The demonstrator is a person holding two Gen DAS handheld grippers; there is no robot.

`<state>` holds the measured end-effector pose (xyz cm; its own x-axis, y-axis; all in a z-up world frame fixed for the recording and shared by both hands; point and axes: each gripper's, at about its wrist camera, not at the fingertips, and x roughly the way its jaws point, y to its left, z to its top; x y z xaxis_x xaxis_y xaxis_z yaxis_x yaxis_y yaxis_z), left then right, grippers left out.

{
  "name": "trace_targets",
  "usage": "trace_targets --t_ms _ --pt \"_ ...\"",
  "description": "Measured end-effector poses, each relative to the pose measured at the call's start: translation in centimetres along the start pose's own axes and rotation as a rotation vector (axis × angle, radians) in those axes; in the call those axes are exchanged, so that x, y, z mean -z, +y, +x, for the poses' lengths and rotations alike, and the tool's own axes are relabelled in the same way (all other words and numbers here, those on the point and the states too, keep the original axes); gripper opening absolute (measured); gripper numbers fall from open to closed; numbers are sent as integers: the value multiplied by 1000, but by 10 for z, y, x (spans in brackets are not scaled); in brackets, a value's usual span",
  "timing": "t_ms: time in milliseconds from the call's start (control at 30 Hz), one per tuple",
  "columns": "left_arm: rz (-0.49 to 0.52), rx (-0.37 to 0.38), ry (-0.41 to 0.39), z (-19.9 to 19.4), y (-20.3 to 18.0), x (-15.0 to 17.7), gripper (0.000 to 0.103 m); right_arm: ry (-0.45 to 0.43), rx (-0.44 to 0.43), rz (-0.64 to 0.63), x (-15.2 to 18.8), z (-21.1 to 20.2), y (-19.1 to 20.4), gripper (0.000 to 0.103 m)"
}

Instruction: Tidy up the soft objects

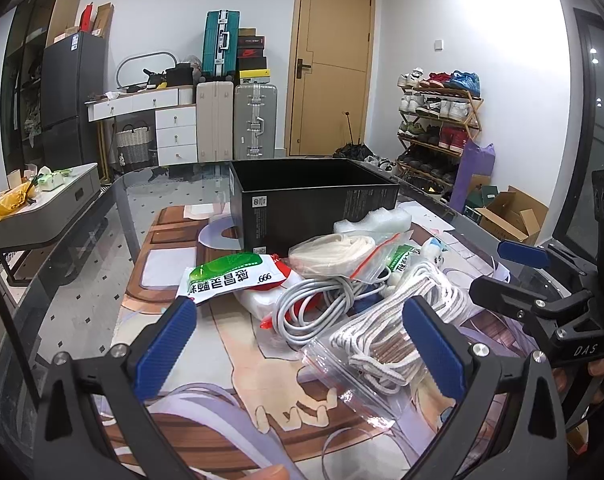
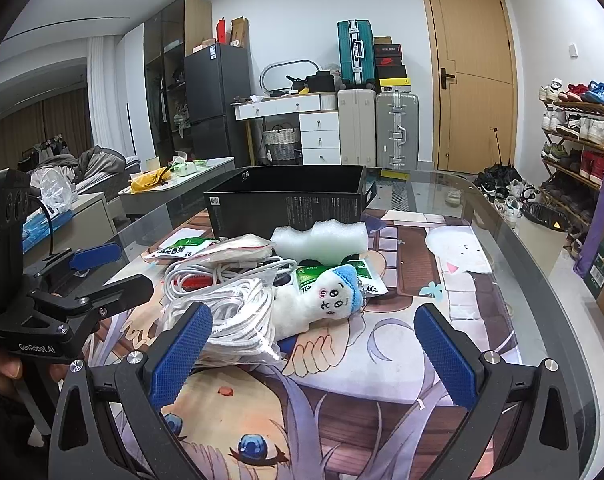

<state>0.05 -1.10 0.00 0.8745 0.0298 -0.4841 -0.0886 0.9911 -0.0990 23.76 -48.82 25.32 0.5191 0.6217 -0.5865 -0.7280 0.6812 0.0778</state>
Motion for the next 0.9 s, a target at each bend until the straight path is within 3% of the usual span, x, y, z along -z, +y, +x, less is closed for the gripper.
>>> trace_targets --t_ms 900 --pt "11 -6 -2 -1 -2 0 103 4 3 -9 0 0 0 103"
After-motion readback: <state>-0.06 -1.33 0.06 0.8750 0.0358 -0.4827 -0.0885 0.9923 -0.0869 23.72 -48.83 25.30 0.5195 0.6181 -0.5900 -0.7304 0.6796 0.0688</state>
